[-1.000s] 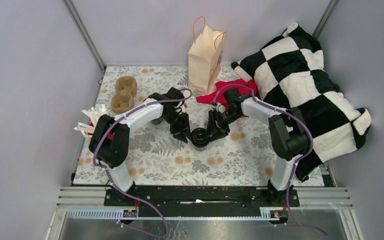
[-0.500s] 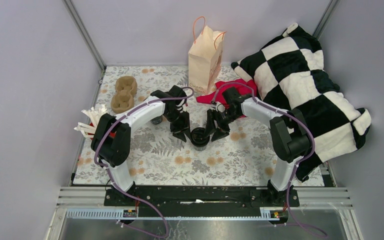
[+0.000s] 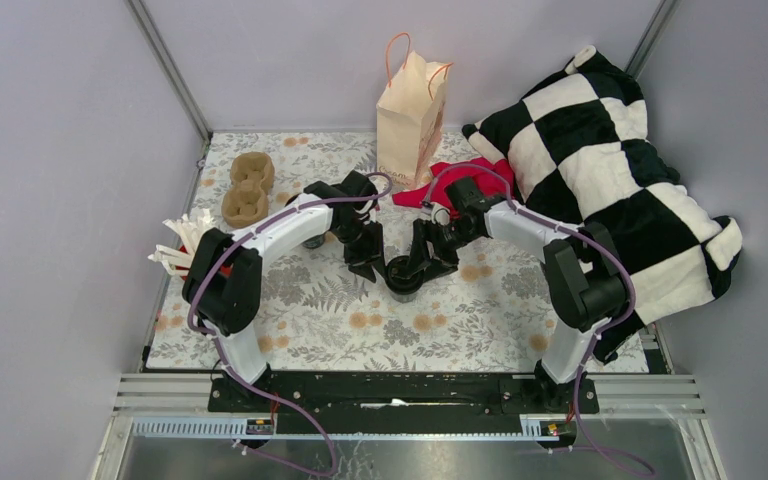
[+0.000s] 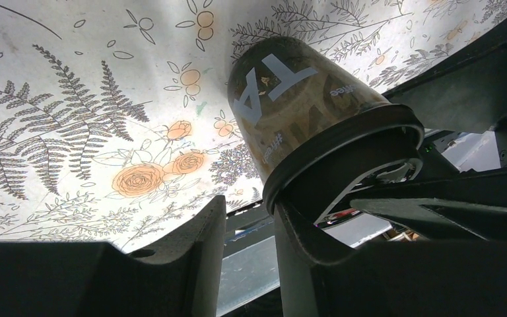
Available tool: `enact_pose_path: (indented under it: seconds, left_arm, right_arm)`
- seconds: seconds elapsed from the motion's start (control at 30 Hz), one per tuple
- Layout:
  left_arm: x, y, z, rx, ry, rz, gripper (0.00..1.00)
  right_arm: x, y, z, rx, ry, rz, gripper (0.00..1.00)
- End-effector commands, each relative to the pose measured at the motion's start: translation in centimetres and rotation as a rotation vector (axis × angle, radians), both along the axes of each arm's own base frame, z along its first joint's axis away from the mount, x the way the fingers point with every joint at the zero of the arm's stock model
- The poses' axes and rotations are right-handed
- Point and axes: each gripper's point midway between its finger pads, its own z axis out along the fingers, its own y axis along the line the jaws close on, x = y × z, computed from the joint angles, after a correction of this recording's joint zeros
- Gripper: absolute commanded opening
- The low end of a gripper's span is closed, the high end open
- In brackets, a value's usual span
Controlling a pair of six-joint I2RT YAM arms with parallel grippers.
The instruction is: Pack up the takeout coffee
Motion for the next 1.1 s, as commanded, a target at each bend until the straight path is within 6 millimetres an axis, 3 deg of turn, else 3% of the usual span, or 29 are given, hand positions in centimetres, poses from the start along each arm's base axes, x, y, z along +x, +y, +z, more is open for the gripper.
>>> enact_pose_path:
  seconds: [0.0, 0.53, 0.63, 0.87, 1.07]
  left_arm:
    - [1.5, 0.2, 1.1, 0.023, -0.108, 0.006, 0.37]
    - [1.8, 0.5, 5.5, -0.044, -0.167, 0.023, 0.55]
    - [1.3, 1.0, 5.1, -0.052, -0.152, 0.031, 0.58]
    - [0.5, 2.5, 1.6, -0.013, -0.099, 0.045, 0.54]
    - [1.3, 2.4, 3.5, -0.041, -0.188, 0.049, 0.59]
  right_arm:
    - [0.1, -0.5, 1.0, 0.049, -0.064, -0.001, 0.69]
    - [0.0, -1.1, 0.4, 0.095, -0.054, 0.027, 0.70]
    - [0.1, -1.1, 0.2, 0.090, -0.058, 0.031, 0.70]
    - [1.2, -0.3, 0.8, 0.115, -0.074, 0.035, 0.71]
    - [2.0, -0.8, 0.1, 0.055, -0.096, 0.004, 0.75]
